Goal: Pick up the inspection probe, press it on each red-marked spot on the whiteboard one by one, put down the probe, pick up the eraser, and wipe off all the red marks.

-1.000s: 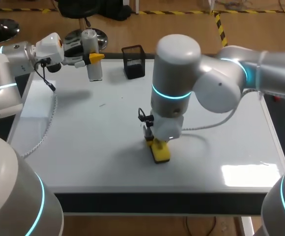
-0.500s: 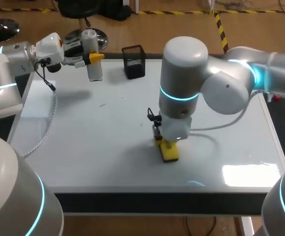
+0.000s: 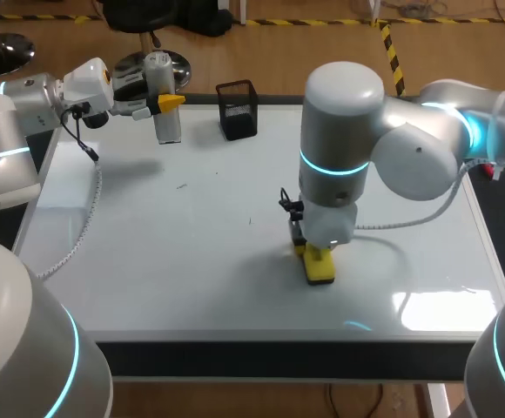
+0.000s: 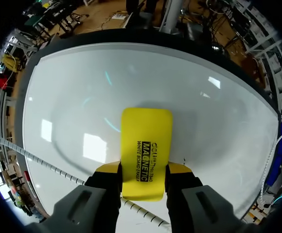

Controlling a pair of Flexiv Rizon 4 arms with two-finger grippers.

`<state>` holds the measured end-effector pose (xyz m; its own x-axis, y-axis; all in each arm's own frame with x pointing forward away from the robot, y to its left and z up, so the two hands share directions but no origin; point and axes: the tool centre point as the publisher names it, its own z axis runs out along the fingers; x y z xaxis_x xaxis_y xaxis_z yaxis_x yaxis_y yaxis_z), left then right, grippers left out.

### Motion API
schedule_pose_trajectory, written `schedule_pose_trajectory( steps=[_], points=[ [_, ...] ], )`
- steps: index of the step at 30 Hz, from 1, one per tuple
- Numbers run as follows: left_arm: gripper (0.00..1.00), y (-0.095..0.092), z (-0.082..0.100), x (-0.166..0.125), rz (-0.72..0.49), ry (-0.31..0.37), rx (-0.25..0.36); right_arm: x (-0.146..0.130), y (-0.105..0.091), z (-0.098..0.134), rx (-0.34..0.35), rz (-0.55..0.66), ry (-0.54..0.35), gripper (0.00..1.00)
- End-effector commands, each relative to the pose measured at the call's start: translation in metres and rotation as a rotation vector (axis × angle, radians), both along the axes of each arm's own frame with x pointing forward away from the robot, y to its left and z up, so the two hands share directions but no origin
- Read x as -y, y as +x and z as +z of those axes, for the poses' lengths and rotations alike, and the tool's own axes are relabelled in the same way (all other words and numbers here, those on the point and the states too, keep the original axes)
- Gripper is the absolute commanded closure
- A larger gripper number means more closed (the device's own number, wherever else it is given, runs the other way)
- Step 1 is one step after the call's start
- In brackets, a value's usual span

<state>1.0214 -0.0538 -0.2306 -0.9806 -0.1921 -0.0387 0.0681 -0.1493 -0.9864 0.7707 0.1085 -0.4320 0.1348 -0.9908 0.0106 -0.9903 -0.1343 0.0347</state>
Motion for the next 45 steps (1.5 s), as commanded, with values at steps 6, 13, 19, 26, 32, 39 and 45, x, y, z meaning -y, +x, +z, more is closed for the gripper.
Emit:
schedule_pose_trajectory(
  steps=[6, 13, 19, 26, 32, 39, 45],
  points=[
    [1.00, 0.001, 0.000, 0.000, -0.001, -0.003, 0.002, 0.006, 0.000, 0.003, 0.014, 0.001, 0.015, 1.00],
    [1.00, 0.001, 0.000, 0.000, -0.001, -0.003, 0.002, 0.003, 0.003, 0.022, 0.017, 0.015, 0.030, 1.00],
    [1.00, 0.001, 0.000, 0.000, -0.001, -0.003, 0.002, 0.007, 0.017, 0.041, 0.054, 0.012, 0.040, 1.00],
    [1.00, 0.001, 0.000, 0.000, -0.001, -0.003, 0.002, 0.025, 0.049, 0.055, 0.097, -0.001, 0.020, 1.00],
    [1.00, 0.001, 0.000, 0.000, -0.001, -0.003, 0.002, 0.040, 0.081, 0.062, 0.124, -0.013, -0.007, 1.00],
    [1.00, 0.001, 0.000, 0.000, -0.001, -0.003, 0.002, 0.051, 0.119, 0.063, 0.133, -0.015, -0.049, 1.00],
    [1.00, 0.001, 0.000, 0.000, -0.001, -0.003, 0.002, 0.056, 0.153, 0.066, 0.134, -0.023, -0.059, 1.00]
  ],
)
